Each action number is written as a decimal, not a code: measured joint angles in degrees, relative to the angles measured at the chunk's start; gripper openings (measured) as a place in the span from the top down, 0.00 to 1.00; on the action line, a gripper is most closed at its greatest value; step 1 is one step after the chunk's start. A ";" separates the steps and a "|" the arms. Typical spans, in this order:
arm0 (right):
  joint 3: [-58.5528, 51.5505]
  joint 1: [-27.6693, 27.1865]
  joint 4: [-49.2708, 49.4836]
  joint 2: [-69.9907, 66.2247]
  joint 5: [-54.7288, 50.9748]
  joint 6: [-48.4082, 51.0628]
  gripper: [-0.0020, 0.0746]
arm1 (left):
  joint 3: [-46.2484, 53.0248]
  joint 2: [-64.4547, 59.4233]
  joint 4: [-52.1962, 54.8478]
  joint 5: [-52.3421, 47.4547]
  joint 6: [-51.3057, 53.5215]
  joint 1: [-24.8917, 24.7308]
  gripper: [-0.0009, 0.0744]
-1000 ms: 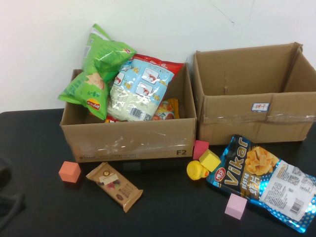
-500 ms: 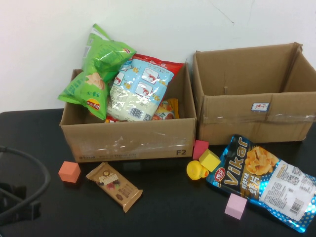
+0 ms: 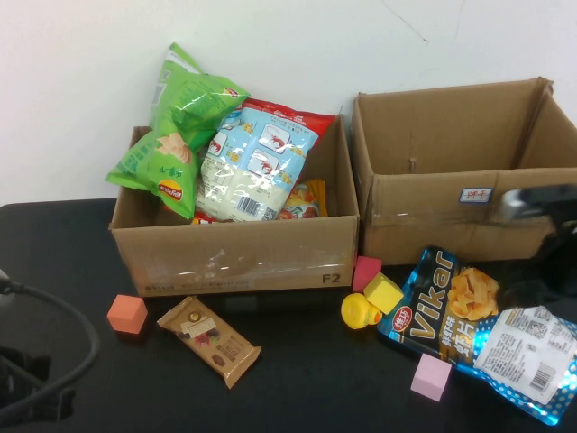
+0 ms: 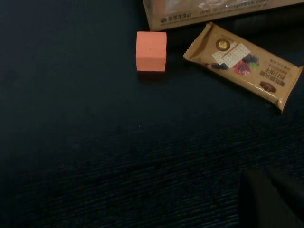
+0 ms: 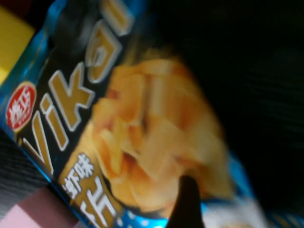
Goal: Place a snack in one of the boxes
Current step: Pick up the potato chip, then place the potato chip in the potato chip box, then pick up the biscuit
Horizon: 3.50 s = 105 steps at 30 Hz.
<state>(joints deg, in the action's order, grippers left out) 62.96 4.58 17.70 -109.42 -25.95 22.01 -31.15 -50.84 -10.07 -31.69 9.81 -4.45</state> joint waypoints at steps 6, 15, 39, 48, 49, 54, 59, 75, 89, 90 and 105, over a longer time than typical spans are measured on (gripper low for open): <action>3.96 1.89 0.24 -6.72 -1.72 7.11 0.27 | 0.12 0.00 -0.22 1.35 0.53 0.00 0.99; 5.05 1.89 1.11 -8.01 -5.12 8.00 0.71 | 1.27 0.00 -1.52 3.48 0.53 0.00 0.99; 9.10 1.89 8.47 7.85 -22.23 10.14 0.97 | 1.27 0.00 -3.85 3.81 0.60 0.00 0.99; 13.18 1.89 19.81 14.19 -29.68 11.69 0.97 | 1.27 0.00 -3.85 3.81 0.60 0.00 0.99; 13.96 1.89 22.81 14.22 -30.04 12.52 0.97 | 1.27 0.00 -3.85 3.81 0.60 0.00 0.99; 15.93 2.27 42.17 14.45 -25.37 21.03 0.97 | 1.27 0.00 -5.31 4.04 0.60 0.00 0.99; 16.15 4.48 66.79 13.15 -12.95 36.45 0.97 | 1.27 0.00 -6.12 4.14 0.60 0.00 0.99; 33.46 15.26 79.73 -11.64 10.99 52.51 0.77 | 1.27 0.00 -8.18 5.09 0.60 0.00 0.99; 34.85 15.84 77.08 -10.57 14.15 52.94 0.24 | 1.27 0.00 -8.18 6.56 0.60 0.00 0.99; 34.85 15.84 76.38 -9.52 14.59 52.94 0.24 | 1.27 0.00 -8.49 6.72 0.60 0.00 0.99; 35.23 15.84 34.48 12.77 -16.57 28.90 0.83 | 1.27 -10.64 -33.53 1.75 13.34 0.00 0.99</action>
<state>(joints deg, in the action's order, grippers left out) 98.19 20.43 52.18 -96.65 -42.53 50.92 -29.88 -61.48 -43.60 -29.95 23.14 -4.45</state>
